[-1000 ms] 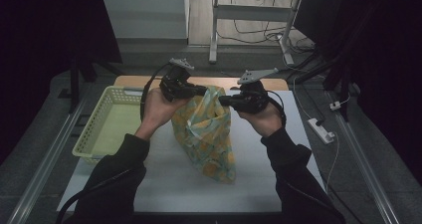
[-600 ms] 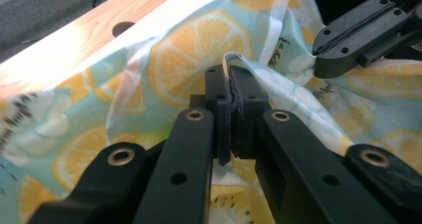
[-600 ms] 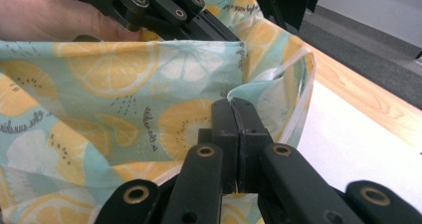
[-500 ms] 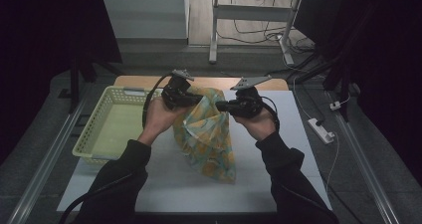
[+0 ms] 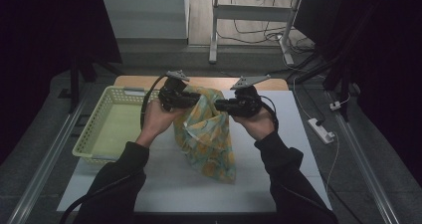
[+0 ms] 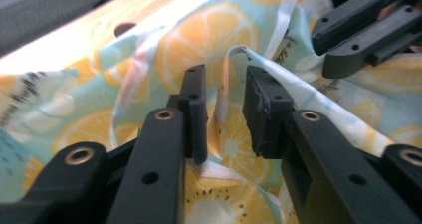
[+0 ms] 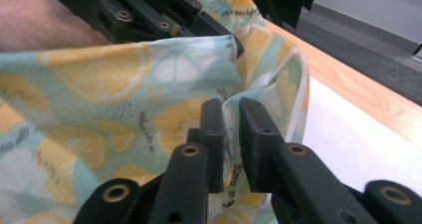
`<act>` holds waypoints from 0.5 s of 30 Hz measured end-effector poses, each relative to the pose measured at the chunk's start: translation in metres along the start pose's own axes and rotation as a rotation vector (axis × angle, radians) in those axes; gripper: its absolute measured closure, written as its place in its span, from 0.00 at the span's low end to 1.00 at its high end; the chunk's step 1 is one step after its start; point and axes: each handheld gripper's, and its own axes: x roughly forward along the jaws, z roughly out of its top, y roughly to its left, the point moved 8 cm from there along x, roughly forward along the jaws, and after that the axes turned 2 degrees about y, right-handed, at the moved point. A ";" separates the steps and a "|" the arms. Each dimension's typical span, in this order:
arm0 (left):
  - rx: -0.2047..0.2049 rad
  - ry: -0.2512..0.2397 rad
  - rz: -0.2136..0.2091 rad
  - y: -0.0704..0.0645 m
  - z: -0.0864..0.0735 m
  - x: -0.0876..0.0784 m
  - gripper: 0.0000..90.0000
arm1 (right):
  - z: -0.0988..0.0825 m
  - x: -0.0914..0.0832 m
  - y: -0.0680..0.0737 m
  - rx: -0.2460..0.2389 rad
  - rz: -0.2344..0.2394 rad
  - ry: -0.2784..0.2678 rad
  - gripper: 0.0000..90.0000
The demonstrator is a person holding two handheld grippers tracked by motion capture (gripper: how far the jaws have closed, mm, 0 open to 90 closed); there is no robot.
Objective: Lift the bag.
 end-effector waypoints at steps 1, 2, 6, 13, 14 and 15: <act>0.009 -0.007 0.002 0.000 0.001 -0.002 0.73 | 0.001 -0.001 0.000 0.001 -0.001 -0.004 0.88; 0.022 -0.016 0.012 -0.001 0.002 -0.005 0.71 | 0.002 -0.002 -0.001 0.003 -0.002 -0.005 0.87; 0.042 -0.012 0.024 -0.002 0.003 -0.011 0.61 | 0.006 -0.005 -0.001 0.008 -0.003 -0.013 0.81; 0.049 0.010 0.025 -0.004 0.004 -0.024 0.44 | 0.010 -0.009 -0.001 0.017 -0.002 -0.021 0.72; 0.048 0.012 0.026 -0.004 0.003 -0.026 0.43 | 0.010 -0.009 0.000 0.017 -0.002 -0.021 0.71; 0.045 0.013 0.024 -0.004 0.003 -0.028 0.41 | 0.010 -0.010 0.000 0.017 -0.002 -0.022 0.70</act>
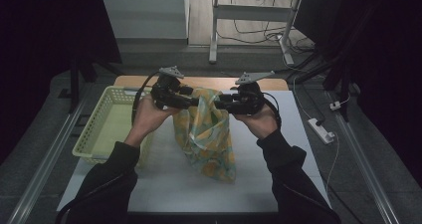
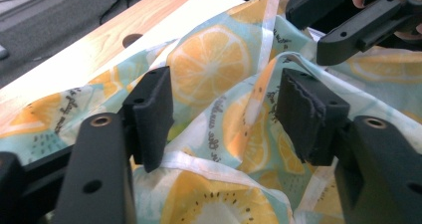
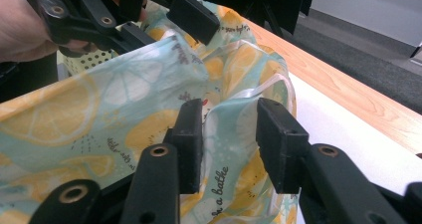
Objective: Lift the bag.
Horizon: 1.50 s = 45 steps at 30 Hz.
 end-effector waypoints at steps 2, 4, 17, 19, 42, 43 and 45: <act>-0.002 0.014 -0.028 -0.001 -0.002 -0.004 0.37 | 0.001 -0.001 0.001 0.002 0.003 -0.002 0.68; -0.002 0.022 -0.026 0.000 -0.003 -0.007 0.32 | 0.002 -0.002 0.002 0.003 0.007 -0.007 0.67; -0.035 0.026 -0.012 0.006 -0.017 -0.029 0.11 | 0.003 -0.010 0.006 0.012 0.022 0.004 0.55; -0.033 0.024 0.004 0.007 -0.020 -0.032 0.09 | 0.003 -0.012 0.006 0.016 0.023 -0.001 0.52; -0.085 -0.004 0.033 0.013 -0.065 -0.064 0.00 | -0.015 -0.034 0.000 0.034 -0.007 -0.007 0.22; -0.088 -0.008 0.037 0.014 -0.066 -0.065 0.00 | -0.016 -0.034 0.000 0.039 -0.009 -0.010 0.22; -0.094 -0.012 0.039 0.015 -0.071 -0.068 0.00 | -0.018 -0.036 -0.002 0.049 -0.009 -0.013 0.20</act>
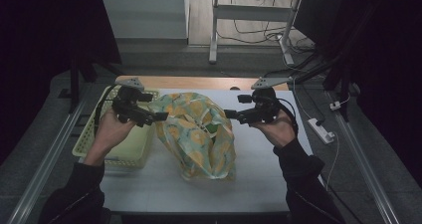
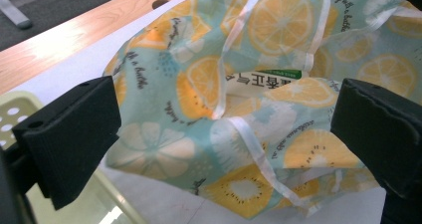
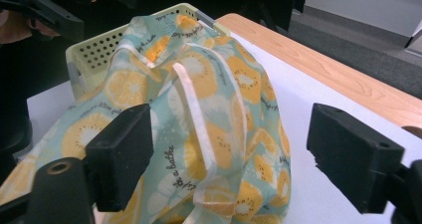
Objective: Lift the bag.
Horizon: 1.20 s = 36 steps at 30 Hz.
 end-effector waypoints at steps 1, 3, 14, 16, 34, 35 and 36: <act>-0.002 -0.003 0.002 0.001 -0.002 -0.001 0.00 | -0.001 -0.001 -0.001 0.006 -0.002 -0.002 0.19; -0.009 -0.011 0.001 0.002 -0.007 -0.003 0.00 | -0.003 -0.002 -0.002 0.011 -0.010 0.001 0.17; -0.032 -0.013 0.058 0.008 -0.037 -0.010 0.00 | -0.020 -0.007 -0.002 0.020 -0.039 0.009 0.09; -0.039 -0.021 0.054 0.007 -0.042 -0.011 0.00 | -0.022 -0.007 -0.002 0.018 -0.040 0.008 0.08; -0.058 -0.047 0.099 0.004 -0.085 0.000 0.00 | -0.064 0.001 -0.012 0.020 -0.102 0.019 0.01; -0.059 -0.054 0.099 0.003 -0.085 0.001 0.00 | -0.065 0.001 -0.012 0.013 -0.110 0.025 0.00; -0.062 -0.057 0.095 0.001 -0.086 0.001 0.00 | -0.066 0.001 -0.012 0.010 -0.119 0.023 0.00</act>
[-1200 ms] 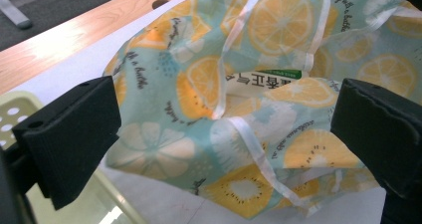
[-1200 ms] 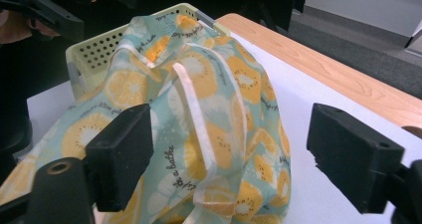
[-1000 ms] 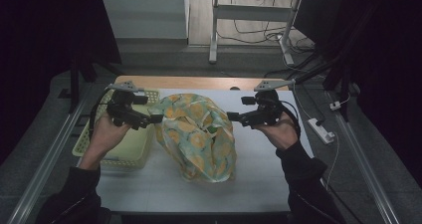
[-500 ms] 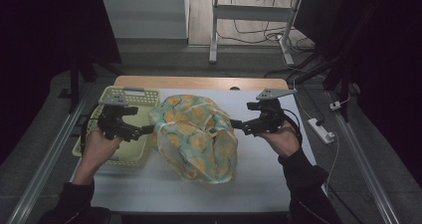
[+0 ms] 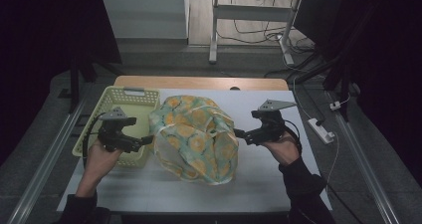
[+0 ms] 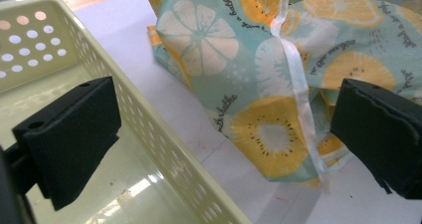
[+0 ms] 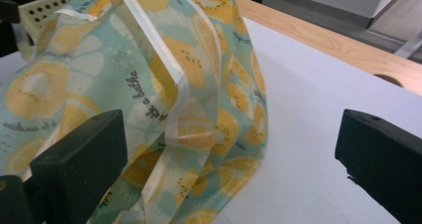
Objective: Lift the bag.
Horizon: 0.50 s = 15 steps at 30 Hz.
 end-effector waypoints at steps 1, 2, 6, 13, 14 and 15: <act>0.001 0.001 -0.001 -0.001 -0.001 0.000 0.00 | -0.001 -0.001 0.000 -0.002 -0.002 -0.004 0.00; 0.002 0.000 0.002 -0.002 -0.003 0.000 0.00 | -0.002 -0.001 0.001 -0.001 0.001 -0.005 0.00; -0.006 -0.012 0.010 -0.006 -0.009 -0.001 0.00 | -0.006 -0.006 0.002 0.007 -0.008 -0.015 0.00; -0.022 -0.023 -0.004 -0.014 -0.021 -0.008 0.00 | -0.017 -0.015 0.005 0.028 -0.017 -0.031 0.00; -0.022 -0.020 0.000 -0.015 -0.024 -0.009 0.00 | -0.018 -0.017 0.005 0.030 -0.020 -0.030 0.00; -0.018 -0.017 0.000 -0.016 -0.026 -0.010 0.00 | -0.019 -0.018 0.006 0.035 -0.021 -0.031 0.00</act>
